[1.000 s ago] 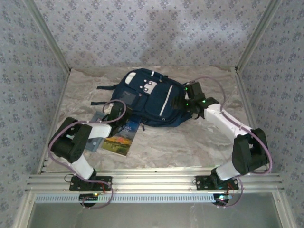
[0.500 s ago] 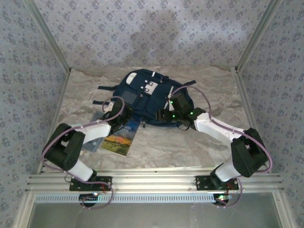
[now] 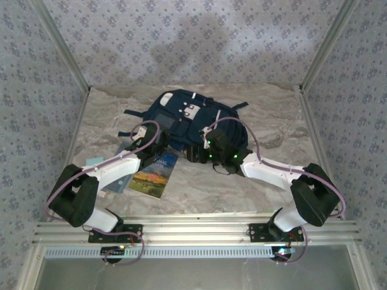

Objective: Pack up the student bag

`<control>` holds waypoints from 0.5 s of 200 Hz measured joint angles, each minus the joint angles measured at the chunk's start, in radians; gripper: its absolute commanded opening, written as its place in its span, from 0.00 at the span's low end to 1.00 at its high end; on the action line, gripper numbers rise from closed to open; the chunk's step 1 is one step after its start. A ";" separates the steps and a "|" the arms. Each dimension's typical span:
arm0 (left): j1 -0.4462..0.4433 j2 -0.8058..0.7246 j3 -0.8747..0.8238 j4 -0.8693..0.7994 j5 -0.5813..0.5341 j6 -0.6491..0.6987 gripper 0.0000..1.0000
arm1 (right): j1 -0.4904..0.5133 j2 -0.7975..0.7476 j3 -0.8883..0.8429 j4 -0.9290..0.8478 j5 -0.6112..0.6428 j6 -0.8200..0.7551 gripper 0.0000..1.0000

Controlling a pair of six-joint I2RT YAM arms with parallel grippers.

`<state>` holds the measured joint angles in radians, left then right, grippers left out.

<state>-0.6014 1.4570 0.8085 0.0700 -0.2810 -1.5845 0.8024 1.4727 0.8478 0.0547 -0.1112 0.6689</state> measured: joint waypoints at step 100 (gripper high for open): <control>-0.022 0.005 0.002 0.001 -0.039 -0.062 0.00 | 0.033 0.142 -0.047 0.229 0.087 0.100 0.64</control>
<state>-0.6231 1.4616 0.8108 0.0708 -0.3199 -1.6463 0.8352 1.6146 0.8005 0.2832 -0.0238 0.7685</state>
